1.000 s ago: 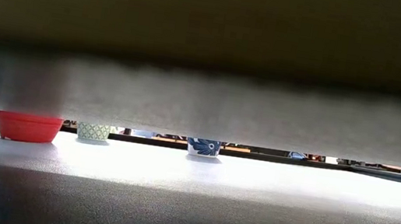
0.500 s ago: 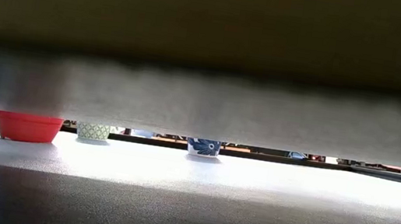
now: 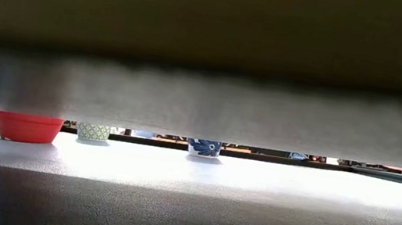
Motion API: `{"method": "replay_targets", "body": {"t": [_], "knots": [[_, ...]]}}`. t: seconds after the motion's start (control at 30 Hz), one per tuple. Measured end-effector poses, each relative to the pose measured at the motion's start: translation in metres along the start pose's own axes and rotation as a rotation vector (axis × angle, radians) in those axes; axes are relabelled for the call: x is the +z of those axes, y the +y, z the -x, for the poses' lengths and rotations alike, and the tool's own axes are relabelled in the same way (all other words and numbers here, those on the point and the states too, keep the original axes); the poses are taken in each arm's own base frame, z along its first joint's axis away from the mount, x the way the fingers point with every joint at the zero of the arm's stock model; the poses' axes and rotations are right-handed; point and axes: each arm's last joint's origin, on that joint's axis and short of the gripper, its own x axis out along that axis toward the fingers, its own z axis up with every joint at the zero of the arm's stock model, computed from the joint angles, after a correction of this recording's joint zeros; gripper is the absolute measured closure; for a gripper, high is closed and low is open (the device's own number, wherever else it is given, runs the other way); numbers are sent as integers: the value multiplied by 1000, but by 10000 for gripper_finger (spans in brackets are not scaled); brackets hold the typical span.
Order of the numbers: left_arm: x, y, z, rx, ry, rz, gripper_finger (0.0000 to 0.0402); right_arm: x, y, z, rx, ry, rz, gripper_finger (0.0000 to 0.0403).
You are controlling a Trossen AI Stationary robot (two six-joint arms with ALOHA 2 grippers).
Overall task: Place coffee mugs
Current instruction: Put the red mug on the shelf
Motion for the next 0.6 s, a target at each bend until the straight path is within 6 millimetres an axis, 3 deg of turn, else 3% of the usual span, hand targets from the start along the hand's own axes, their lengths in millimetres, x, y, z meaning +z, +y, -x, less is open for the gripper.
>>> {"method": "replay_targets", "body": {"t": [0.6], "knots": [[5, -28, -47, 171, 5, 7, 285, -12, -6, -5, 10, 63, 97, 335]]}}
